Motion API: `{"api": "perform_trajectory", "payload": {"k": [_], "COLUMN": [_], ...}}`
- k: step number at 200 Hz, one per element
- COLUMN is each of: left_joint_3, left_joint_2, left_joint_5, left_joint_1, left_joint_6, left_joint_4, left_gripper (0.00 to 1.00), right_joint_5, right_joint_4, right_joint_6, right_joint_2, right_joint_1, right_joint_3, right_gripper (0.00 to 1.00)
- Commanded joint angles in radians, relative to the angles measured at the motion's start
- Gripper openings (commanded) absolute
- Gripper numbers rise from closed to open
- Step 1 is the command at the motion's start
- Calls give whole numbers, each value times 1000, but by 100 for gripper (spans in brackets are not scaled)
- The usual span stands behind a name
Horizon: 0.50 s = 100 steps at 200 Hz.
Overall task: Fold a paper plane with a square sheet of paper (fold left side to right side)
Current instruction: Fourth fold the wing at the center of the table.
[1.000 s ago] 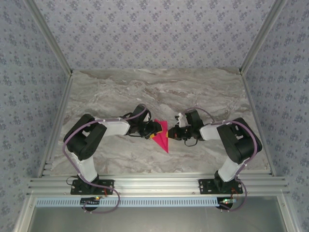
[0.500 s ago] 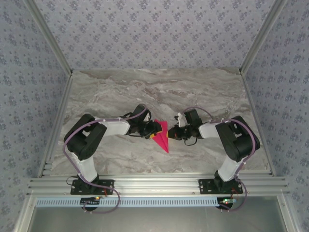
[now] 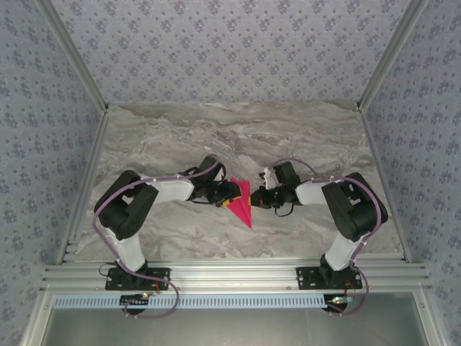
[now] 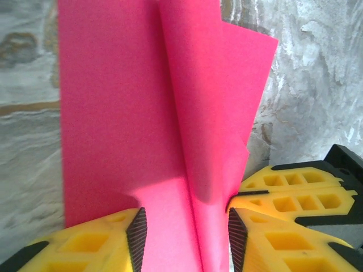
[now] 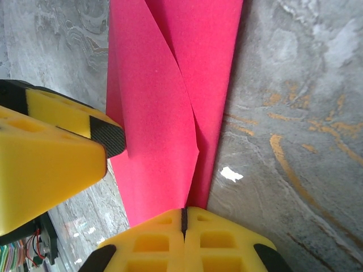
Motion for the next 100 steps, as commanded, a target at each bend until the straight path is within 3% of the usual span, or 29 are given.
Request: {"api": "perform_trajectory", "payload": {"k": [1,46,100], "left_joint_3": [52,121,217], "left_joint_2": [-70,-20,108], "left_joint_5": [-27,58,85], "left_joint_1": [3,-1,-5], "left_joint_6": [55,68,107], "left_joint_4": [-91,-56,-75], "left_gripper": [39,21,18], "right_joint_5": [82,87,94], "right_joint_4": [-126,-136,-155], "right_joint_6": [-32,-33,-34], "right_joint_2": [41,45,44], "right_joint_1": [0,8,18], "right_joint_3": [-9,2,13], "right_gripper": [0,0,0]}}
